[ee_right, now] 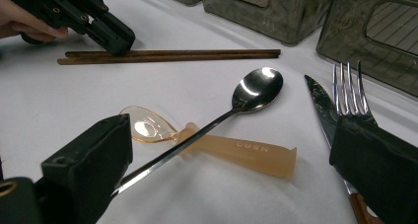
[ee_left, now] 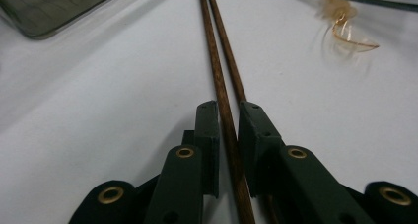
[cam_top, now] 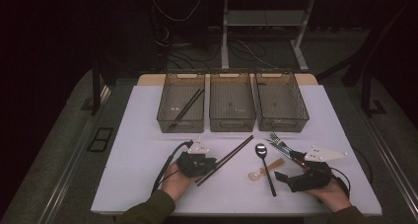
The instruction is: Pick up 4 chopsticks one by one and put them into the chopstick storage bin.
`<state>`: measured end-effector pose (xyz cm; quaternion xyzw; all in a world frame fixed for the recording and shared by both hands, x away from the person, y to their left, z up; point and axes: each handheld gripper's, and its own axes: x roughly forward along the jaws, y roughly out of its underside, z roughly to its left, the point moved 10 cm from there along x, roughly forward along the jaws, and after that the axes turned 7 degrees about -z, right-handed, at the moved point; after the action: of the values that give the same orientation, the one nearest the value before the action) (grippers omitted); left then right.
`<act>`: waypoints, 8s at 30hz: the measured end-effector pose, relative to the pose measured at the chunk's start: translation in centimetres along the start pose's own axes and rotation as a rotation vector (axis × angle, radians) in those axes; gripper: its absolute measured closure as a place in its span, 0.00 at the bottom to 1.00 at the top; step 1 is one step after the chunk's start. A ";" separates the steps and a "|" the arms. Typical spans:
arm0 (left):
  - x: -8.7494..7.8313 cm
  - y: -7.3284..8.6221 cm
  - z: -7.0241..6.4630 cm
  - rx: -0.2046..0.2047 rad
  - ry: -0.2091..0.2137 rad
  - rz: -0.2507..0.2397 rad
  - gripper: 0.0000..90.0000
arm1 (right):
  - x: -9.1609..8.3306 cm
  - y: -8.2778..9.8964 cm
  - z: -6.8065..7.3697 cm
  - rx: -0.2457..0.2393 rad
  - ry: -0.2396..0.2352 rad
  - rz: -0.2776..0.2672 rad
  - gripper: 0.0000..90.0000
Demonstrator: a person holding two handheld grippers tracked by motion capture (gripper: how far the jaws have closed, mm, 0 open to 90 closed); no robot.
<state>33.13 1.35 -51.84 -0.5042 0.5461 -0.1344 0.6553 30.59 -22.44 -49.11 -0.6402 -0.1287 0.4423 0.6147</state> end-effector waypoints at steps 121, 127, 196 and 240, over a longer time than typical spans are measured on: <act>-9.4 -4.7 10.7 -0.098 -0.129 -0.134 0.94 | 0.0 0.0 -0.1 0.009 0.000 0.001 0.03; -9.5 -6.1 12.5 -0.117 -0.168 -0.137 0.94 | 0.0 0.1 -0.2 0.009 0.001 0.001 0.03; -7.4 -7.9 14.0 -0.142 -0.268 -0.097 0.42 | -0.1 0.0 -0.1 0.009 -0.001 -0.005 0.03; -4.0 -1.8 0.2 -0.056 -0.027 -0.073 0.73 | -0.1 -0.1 0.2 0.001 0.002 -0.008 0.03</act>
<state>32.46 3.54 -48.06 -0.5438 0.5218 -0.1361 0.6430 30.40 -22.37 -48.92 -0.6399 -0.1305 0.4392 0.6170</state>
